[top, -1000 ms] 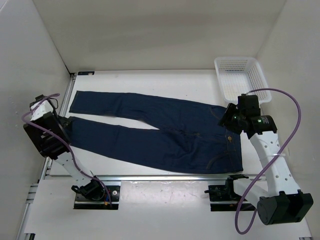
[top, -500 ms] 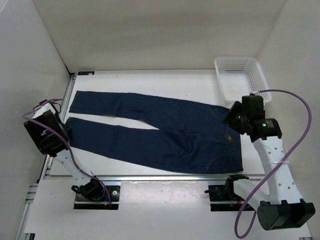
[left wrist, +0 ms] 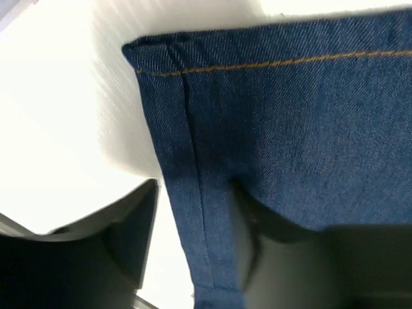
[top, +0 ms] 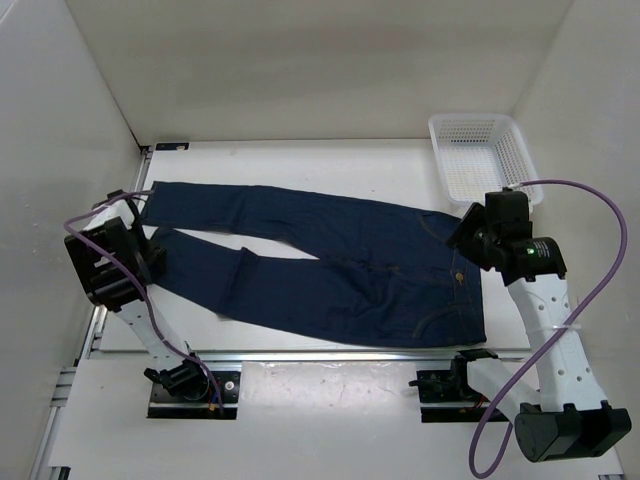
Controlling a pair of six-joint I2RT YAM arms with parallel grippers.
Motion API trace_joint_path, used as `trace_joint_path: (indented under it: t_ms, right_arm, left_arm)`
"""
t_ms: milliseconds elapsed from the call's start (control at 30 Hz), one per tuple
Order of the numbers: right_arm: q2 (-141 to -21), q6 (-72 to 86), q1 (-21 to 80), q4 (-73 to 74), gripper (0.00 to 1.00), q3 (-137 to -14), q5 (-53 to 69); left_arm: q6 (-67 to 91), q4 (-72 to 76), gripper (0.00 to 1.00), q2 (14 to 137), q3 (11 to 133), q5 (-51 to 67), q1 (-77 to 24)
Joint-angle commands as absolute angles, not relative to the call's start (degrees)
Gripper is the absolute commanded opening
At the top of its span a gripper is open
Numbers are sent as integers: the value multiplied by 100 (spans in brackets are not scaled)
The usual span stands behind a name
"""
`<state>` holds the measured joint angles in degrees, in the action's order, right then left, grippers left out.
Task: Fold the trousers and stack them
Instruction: Fold the trousers
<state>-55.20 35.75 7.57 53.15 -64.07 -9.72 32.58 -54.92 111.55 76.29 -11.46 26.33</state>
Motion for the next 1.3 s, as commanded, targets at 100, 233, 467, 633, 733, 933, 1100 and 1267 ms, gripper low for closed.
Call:
trace_joint_path:
  t_ms: [100,233,467,633,733,933,1100,1267]
  right_arm:
    - [-5344,3507,747,5361,61,-6557,-844]
    - [-5344,3454,747,5361,62,-6557,-844]
    - [-5396,3401,747,5414,62,-6609,-774]
    - [-5449,3401,747,5414,62,-6548,-650]
    - [-5449,3349,747,5414,64,-6548,-650]
    - [-5335,3349,747,5414,64,-6548,-650]
    - [-5282,3349,747,5466,64,-6548,-650]
    - [-5229,3349,747,5528,64,-6601,-650]
  left_arm:
    - [3445,-5440,87,10608,7515,-1266,2637]
    - [3393,-5502,90,10486,7462,-1022,2637]
    - [3199,-5502,91,9731,6778,-563,2637]
    - [3146,-5397,94,9027,6583,-492,2637]
    - [3146,-5396,91,9219,6583,-492,2637]
    - [3269,-5282,70,9746,6600,-615,2637]
    - [3200,-5282,67,10133,6977,-949,2584]
    - [3085,-5282,58,10450,7259,-1125,2584]
